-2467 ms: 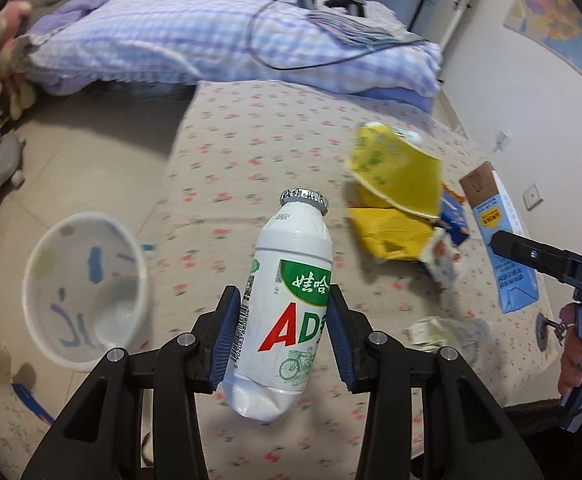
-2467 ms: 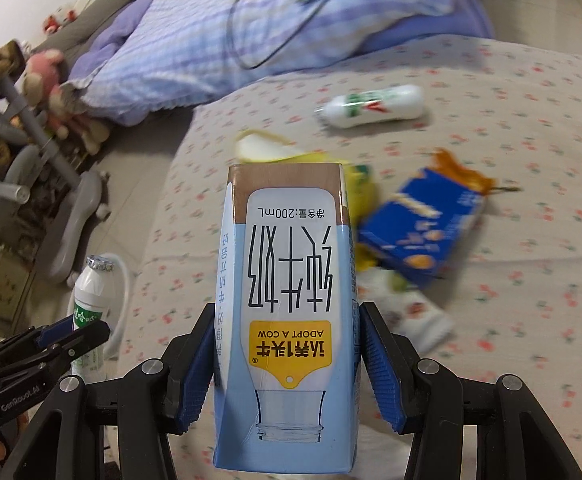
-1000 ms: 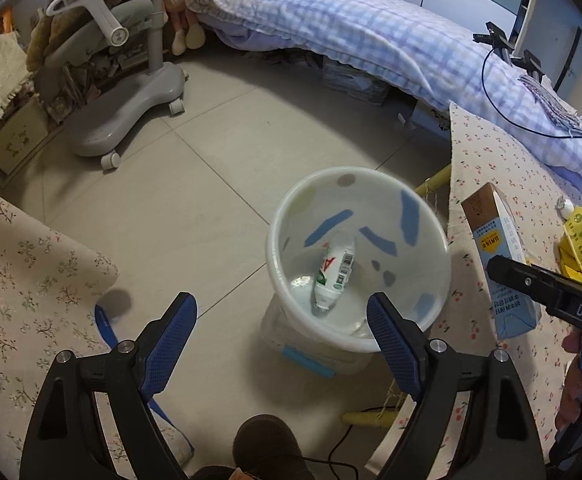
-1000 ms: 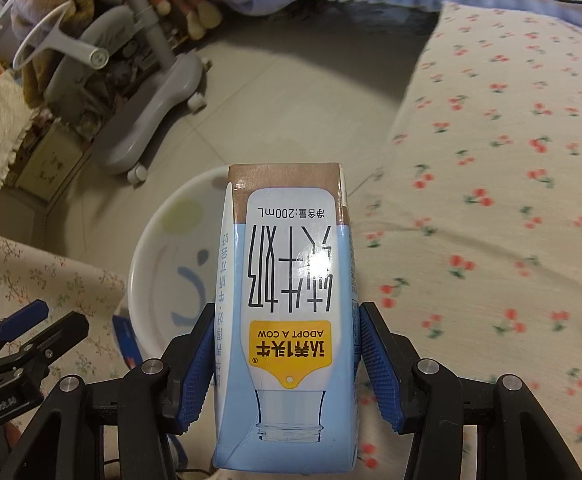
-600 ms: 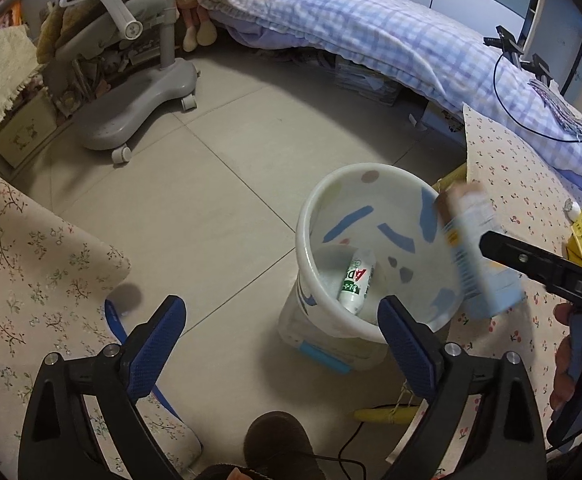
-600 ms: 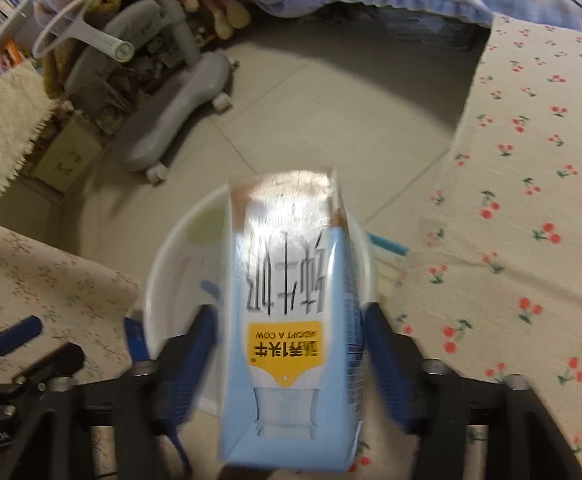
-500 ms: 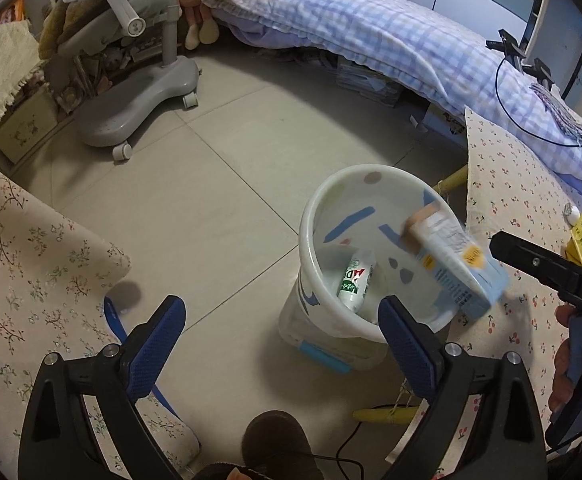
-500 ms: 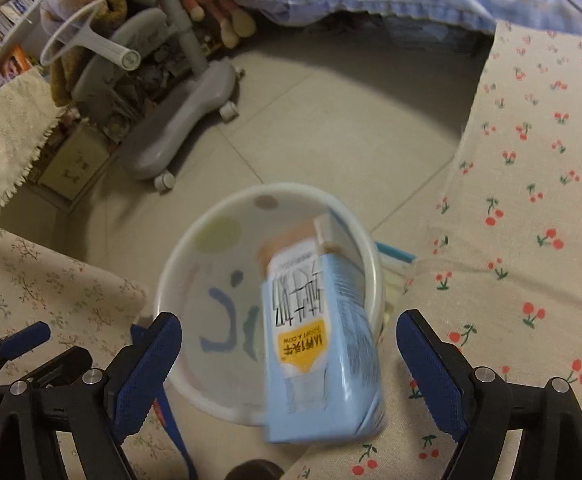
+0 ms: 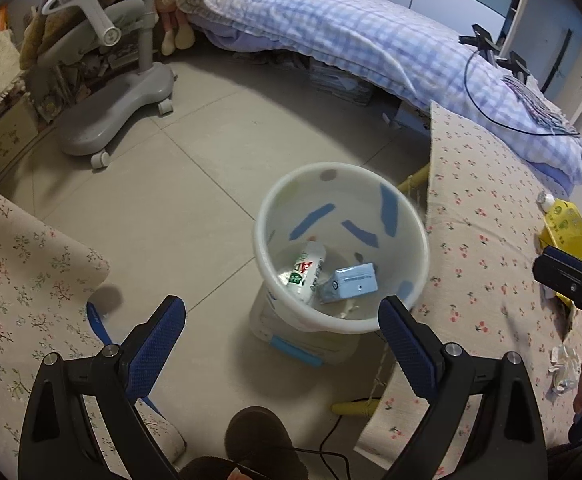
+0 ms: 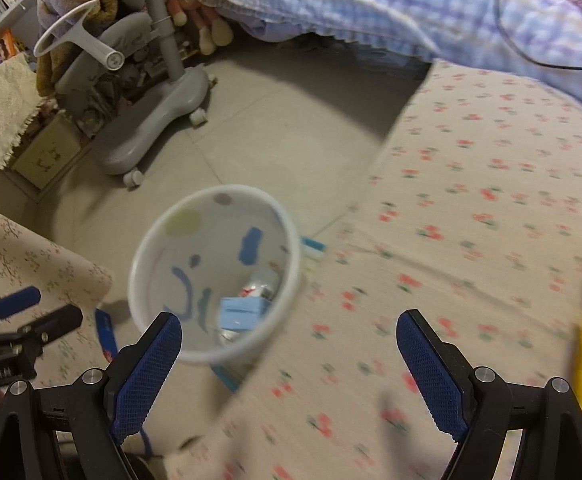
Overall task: Collect trash
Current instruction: 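Open the right tool to drop the milk carton into the wastebasket, then grasp the crumpled white tissue on the table with the right tool, then grasp the white snack wrapper with the left tool while the right tool holds the tissue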
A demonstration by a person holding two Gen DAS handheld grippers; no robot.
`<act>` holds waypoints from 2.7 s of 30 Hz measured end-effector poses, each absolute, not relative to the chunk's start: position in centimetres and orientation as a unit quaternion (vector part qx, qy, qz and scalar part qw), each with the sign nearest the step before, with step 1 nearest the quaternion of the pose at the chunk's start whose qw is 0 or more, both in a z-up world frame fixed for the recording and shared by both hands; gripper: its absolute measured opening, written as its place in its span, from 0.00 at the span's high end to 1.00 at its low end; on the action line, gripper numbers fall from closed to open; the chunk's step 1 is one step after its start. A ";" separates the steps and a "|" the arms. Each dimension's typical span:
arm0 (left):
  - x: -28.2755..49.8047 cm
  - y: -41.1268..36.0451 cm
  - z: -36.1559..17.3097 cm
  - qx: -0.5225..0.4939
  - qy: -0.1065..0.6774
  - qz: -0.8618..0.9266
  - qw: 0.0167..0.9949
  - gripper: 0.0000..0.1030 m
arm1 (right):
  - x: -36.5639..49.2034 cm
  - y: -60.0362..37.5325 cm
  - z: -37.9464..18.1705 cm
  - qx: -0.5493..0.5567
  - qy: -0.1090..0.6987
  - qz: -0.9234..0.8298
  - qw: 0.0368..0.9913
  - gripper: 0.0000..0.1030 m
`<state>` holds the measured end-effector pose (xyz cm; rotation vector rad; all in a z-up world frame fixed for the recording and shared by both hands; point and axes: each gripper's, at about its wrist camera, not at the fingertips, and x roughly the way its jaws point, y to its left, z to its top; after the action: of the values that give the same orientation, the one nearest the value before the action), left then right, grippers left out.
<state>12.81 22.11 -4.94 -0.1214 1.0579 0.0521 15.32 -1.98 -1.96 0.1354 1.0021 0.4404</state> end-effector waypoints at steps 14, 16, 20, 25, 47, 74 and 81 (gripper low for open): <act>10.2 15.5 -4.4 -0.031 0.513 -0.041 0.857 0.04 | 8.3 -12.7 -0.2 0.067 0.486 0.143 0.859 0.12; 9.6 14.5 -4.4 -0.026 0.515 -0.054 0.855 0.04 | 7.2 -14.1 -0.4 0.067 0.491 0.135 0.858 0.12; 8.8 12.6 -4.4 -0.019 0.520 -0.077 0.850 0.04 | 5.2 -16.2 -1.5 0.065 0.504 0.113 0.854 0.12; 7.9 10.3 -4.6 -0.008 0.527 -0.104 0.843 0.04 | 2.9 -18.2 -3.8 0.068 0.531 0.092 0.840 0.12; 7.3 4.8 -5.3 0.021 0.541 -0.146 0.828 0.05 | 1.7 -22.4 -7.2 0.054 0.547 0.009 0.835 0.37; 8.9 -14.8 -6.0 0.012 0.533 -0.225 0.815 0.05 | -1.6 -34.0 -3.7 0.161 0.500 -0.035 0.850 0.58; 9.6 -18.8 -7.3 -0.011 0.523 -0.235 0.819 0.20 | -2.7 -36.5 -3.9 0.172 0.498 -0.048 0.848 0.58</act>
<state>9.56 -18.81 -7.28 -0.0233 1.1144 -0.4998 -2.73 -36.48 -3.92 0.3622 1.0506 -0.1014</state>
